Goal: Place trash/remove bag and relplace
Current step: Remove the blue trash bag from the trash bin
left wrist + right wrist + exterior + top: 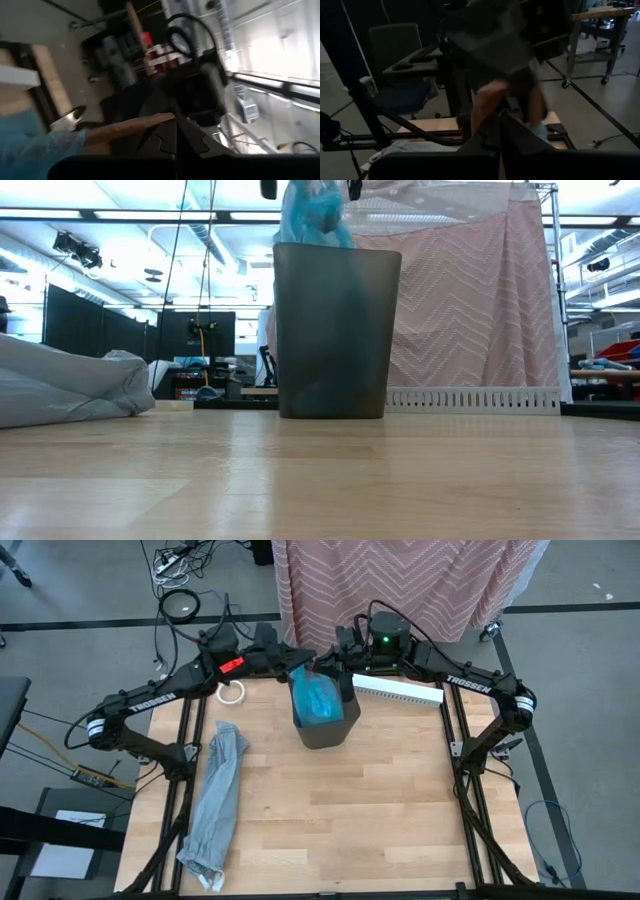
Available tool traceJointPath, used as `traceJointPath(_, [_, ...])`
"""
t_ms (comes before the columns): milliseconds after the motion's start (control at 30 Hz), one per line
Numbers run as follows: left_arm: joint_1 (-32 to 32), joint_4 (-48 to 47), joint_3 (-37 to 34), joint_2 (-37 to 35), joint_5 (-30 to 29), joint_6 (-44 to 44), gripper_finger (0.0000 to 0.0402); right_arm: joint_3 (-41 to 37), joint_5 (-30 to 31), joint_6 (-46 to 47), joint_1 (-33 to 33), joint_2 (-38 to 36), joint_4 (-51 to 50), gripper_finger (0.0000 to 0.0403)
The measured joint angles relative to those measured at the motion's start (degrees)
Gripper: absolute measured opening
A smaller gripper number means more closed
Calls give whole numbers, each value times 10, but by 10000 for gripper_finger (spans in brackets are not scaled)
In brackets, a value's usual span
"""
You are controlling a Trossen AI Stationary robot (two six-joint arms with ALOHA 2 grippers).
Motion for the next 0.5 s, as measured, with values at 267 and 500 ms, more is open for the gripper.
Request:
traceJointPath(267, [-2, 70, 0, 17, 10, -29, 2, 0, -2, -4, 0, 0, -10, 0])
traceJointPath(500, [-18, 109, 0, 17, 19, -73, 2, -7, 8, -26, -6, 0, -43, 0])
